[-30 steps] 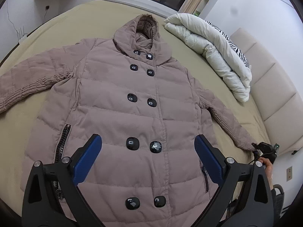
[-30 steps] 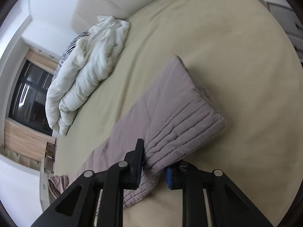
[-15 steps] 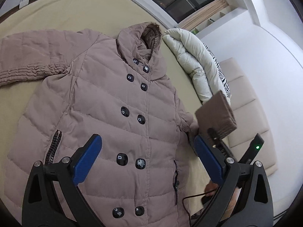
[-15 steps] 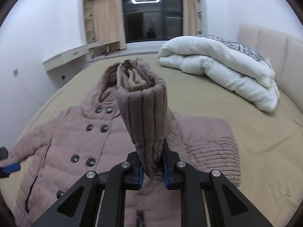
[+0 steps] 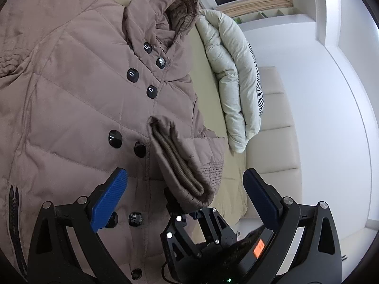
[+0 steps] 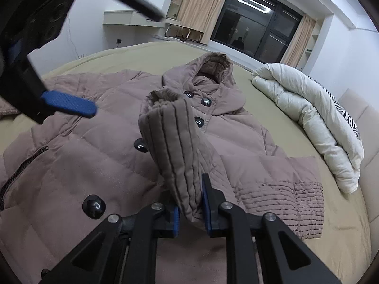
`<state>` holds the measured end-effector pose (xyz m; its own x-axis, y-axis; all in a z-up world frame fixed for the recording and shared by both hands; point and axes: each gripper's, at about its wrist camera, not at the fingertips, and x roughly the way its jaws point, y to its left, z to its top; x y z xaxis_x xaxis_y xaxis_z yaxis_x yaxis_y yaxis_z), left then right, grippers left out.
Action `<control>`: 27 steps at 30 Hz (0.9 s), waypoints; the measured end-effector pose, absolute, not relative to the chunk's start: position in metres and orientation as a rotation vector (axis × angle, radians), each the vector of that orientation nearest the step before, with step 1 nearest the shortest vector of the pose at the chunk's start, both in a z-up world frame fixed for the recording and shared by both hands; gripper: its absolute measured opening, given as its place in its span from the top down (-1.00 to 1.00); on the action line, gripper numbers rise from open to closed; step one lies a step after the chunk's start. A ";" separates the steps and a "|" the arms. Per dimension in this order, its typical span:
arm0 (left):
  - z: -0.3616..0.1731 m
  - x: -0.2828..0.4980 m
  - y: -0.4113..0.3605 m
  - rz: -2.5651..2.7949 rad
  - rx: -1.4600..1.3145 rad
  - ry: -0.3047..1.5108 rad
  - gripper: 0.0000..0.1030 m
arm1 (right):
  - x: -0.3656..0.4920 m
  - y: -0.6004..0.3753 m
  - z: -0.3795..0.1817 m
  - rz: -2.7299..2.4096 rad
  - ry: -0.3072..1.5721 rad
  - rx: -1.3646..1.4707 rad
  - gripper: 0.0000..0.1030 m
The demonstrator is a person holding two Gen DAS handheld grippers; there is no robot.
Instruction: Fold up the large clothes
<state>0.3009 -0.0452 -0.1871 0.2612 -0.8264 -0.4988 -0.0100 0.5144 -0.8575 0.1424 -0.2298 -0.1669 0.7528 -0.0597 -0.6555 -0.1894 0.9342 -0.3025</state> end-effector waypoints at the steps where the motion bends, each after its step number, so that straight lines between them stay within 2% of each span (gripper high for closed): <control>1: -0.192 0.307 -0.050 -0.666 -0.883 1.203 -0.93 | 0.142 -0.226 -0.169 0.081 0.715 -0.380 0.64; 4: -0.208 0.321 -0.060 -0.677 -0.901 1.248 -0.88 | 0.139 -0.220 -0.171 0.099 0.708 -0.396 0.62; 5: -0.211 0.324 -0.065 -0.690 -0.887 1.266 -0.48 | 0.139 -0.218 -0.172 0.104 0.708 -0.401 0.60; 6: -0.214 0.325 -0.071 -0.692 -0.855 1.293 -0.21 | 0.139 -0.216 -0.173 0.109 0.708 -0.402 0.58; 7: -0.217 0.326 -0.075 -0.682 -0.825 1.315 0.20 | 0.139 -0.215 -0.174 0.109 0.708 -0.402 0.51; 8: -0.220 0.326 -0.079 -0.678 -0.799 1.325 0.45 | 0.139 -0.215 -0.173 0.105 0.705 -0.395 0.44; 9: -0.221 0.326 -0.081 -0.680 -0.789 1.328 0.51 | 0.139 -0.215 -0.173 0.101 0.704 -0.383 0.42; 10: -0.222 0.327 -0.082 -0.674 -0.783 1.330 0.62 | 0.139 -0.217 -0.171 0.101 0.706 -0.361 0.22; 11: -0.223 0.327 -0.082 -0.673 -0.783 1.327 0.65 | 0.138 -0.220 -0.168 0.111 0.705 -0.330 -0.04; 13: -0.219 0.333 -0.077 -0.657 -0.780 1.306 0.67 | 0.133 -0.227 -0.159 0.128 0.693 -0.272 -0.35; 14: -0.215 0.337 -0.072 -0.649 -0.779 1.289 0.67 | 0.129 -0.234 -0.154 0.133 0.688 -0.235 -0.42; 17: -0.197 0.353 -0.041 -0.599 -0.759 1.226 0.67 | 0.123 -0.274 -0.142 0.129 0.715 -0.024 -0.44; 21: -0.184 0.378 -0.001 -0.484 -0.676 1.158 0.67 | 0.125 -0.367 -0.143 0.061 0.751 0.441 -0.46; 25: -0.196 0.401 0.038 -0.368 -0.658 1.142 0.67 | 0.132 -0.441 -0.169 0.045 0.721 0.932 -0.46; 27: -0.204 0.409 0.054 -0.320 -0.664 1.134 0.67 | 0.142 -0.454 -0.183 0.073 0.712 1.087 -0.48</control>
